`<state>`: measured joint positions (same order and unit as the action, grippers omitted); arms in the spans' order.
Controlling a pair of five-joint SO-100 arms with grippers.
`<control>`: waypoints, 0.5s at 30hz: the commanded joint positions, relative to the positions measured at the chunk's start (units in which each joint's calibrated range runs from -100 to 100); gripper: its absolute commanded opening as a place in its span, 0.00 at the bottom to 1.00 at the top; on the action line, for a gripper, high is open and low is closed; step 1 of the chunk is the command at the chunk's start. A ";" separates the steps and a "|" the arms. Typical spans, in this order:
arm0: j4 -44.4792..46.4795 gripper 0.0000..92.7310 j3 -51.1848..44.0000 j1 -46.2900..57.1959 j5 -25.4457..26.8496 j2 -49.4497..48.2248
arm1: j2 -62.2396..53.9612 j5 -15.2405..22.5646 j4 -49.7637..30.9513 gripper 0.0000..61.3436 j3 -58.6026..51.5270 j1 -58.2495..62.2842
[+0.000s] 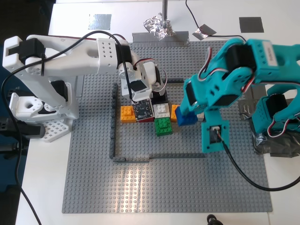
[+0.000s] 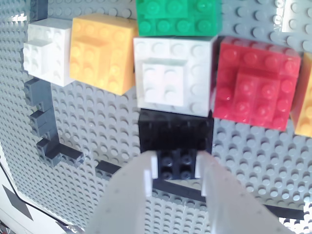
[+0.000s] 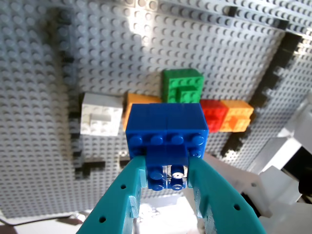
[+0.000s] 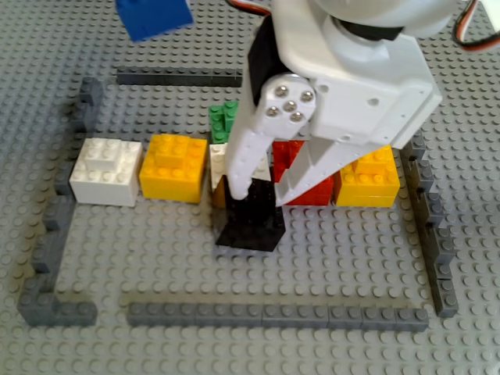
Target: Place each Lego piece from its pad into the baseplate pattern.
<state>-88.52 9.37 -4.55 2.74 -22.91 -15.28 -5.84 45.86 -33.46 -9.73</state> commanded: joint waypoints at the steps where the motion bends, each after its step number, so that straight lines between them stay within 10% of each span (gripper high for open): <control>1: 1.05 0.04 -1.10 -1.80 -0.08 1.53 | -0.85 -0.05 -1.51 0.01 0.10 0.41; 15: 6.99 0.04 -1.19 -4.41 -0.13 10.55 | -1.37 -0.53 -1.67 0.23 -0.80 0.70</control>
<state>-82.96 9.37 -8.69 2.80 -13.27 -15.28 -6.28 44.97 -34.53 -9.73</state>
